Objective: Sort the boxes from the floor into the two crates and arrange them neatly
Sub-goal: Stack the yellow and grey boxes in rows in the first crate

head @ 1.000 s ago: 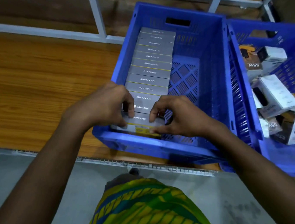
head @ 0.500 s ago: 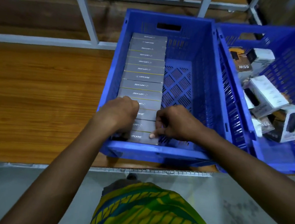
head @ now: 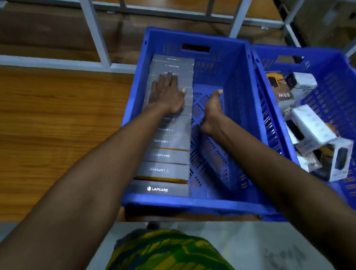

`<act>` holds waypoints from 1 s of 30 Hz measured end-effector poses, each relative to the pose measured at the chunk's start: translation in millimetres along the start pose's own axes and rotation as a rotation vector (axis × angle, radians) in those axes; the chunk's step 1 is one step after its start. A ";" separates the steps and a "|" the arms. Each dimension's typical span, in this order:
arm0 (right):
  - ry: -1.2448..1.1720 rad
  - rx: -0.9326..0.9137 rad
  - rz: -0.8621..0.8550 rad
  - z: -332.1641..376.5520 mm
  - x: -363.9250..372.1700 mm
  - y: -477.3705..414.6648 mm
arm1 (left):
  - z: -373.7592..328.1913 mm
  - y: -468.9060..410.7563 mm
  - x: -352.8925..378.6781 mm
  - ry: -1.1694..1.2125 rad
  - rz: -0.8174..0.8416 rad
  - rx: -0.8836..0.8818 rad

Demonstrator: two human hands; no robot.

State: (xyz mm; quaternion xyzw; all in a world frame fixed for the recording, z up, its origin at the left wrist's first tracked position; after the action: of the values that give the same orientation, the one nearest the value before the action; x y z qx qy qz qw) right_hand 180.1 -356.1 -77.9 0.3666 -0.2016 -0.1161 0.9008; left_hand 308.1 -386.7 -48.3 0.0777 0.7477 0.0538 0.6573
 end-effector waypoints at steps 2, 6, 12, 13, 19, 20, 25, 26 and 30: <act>-0.020 -0.106 -0.075 16.3 8.5 -25.5 | 1.9 -6.1 8.6 -0.033 0.044 -0.013; -0.008 -0.361 -0.075 24.7 21.9 -53.7 | 7.4 -18.0 2.1 -0.076 0.127 0.028; -0.174 -0.236 0.133 30.1 37.5 -57.4 | 6.8 -21.7 -14.0 -0.138 0.246 0.087; -0.214 -0.251 0.071 34.3 34.2 -62.3 | 7.5 -22.2 -17.2 -0.139 0.250 0.096; -0.158 -0.375 0.127 52.0 58.5 -66.8 | 7.0 -21.5 -26.3 -0.129 0.186 0.090; -0.112 -0.401 0.097 56.4 59.0 -71.0 | 6.1 -21.0 -27.9 -0.126 0.168 0.078; -0.042 -0.449 0.157 62.9 68.4 -62.4 | 8.9 -22.5 -35.8 -0.106 0.124 0.063; -0.023 -0.430 0.227 63.7 69.6 -63.6 | 10.1 -22.1 -36.8 -0.101 0.119 0.063; -0.007 -0.439 -0.120 67.7 40.3 -60.5 | 11.3 -18.6 -36.8 -0.083 0.128 0.081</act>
State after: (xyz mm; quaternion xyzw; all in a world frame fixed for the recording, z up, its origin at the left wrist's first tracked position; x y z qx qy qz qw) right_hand 181.9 -454.7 -65.5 0.1725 -0.1523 -0.2118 0.9498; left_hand 323.0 -412.1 -17.4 0.1541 0.7150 0.0621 0.6791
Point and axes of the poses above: each hand's wrist, its own y-axis away from the middle knuckle, its own x-axis out of the palm, z = x × y, the point moved 5 cm from there along -y, towards the middle knuckle, and after that the axes turned 12 degrees about -y, right-handed, at the moved point
